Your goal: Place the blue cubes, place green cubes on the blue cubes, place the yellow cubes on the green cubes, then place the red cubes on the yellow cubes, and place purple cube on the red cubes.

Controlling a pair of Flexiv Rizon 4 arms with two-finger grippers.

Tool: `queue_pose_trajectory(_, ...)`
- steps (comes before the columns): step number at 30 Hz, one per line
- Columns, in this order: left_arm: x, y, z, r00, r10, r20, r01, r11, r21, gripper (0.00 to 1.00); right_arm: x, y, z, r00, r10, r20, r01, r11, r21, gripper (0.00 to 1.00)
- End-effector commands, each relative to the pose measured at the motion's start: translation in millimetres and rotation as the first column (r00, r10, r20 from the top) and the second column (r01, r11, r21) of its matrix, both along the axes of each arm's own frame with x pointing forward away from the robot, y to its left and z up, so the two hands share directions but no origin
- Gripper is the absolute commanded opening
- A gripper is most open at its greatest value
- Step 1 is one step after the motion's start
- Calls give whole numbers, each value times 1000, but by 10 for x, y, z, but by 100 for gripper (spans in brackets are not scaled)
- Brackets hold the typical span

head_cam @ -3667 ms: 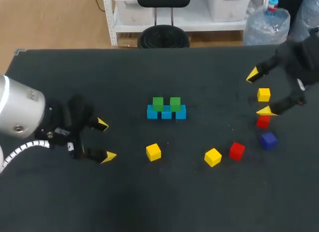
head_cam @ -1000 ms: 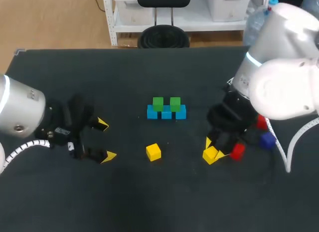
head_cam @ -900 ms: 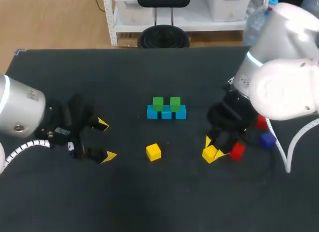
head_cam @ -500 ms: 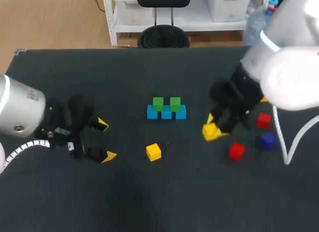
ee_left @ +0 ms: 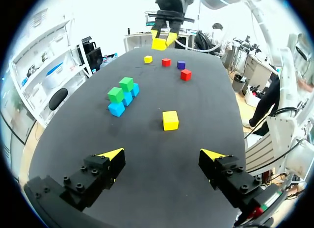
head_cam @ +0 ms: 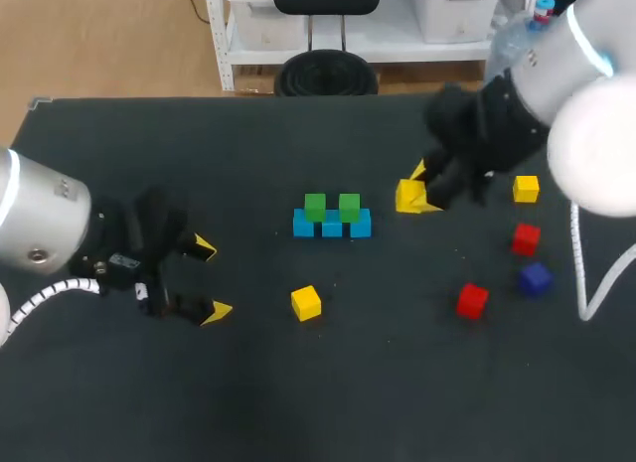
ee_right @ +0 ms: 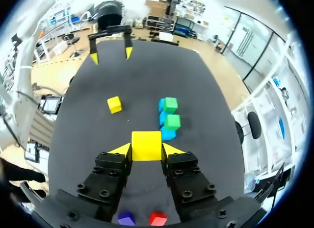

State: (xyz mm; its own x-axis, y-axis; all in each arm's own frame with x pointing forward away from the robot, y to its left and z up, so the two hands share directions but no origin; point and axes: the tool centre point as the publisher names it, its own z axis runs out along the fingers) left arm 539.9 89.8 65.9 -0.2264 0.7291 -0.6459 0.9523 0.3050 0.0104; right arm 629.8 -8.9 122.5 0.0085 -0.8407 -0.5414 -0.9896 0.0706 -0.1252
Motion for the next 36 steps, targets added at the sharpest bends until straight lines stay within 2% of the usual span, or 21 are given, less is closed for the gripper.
queue_pose_trajectory(1, -7, 19, -9, 1000, -2, 4, 2, 1000, -8, 100, 23, 130, 18, 999, -35, 35, 35, 999, 2, 0)
queue_pose_trajectory(17, -7, 19, -9, 1000, -2, 4, 2, 1000, -8, 100, 255, 459, -89, 999, -52, 14, 52, 999, -2, 0)
queue_pose_trajectory(25, -7, 19, -9, 1000, -2, 4, 2, 1000, -8, 100, 377, 580, -239, 998, -62, -22, 62, 998, -24, 0)
queue_pose_trajectory(29, -7, 19, -9, 1000, -2, 4, 2, 1000, -8, 100, 436, 671, -352, 998, -55, -23, 53, 997, -49, 0)
queue_pose_trajectory(36, -7, 19, -9, 1000, -2, 4, 2, 1000, -8, 100, 516, 811, -400, 999, -34, -20, 32, 998, -58, 0)
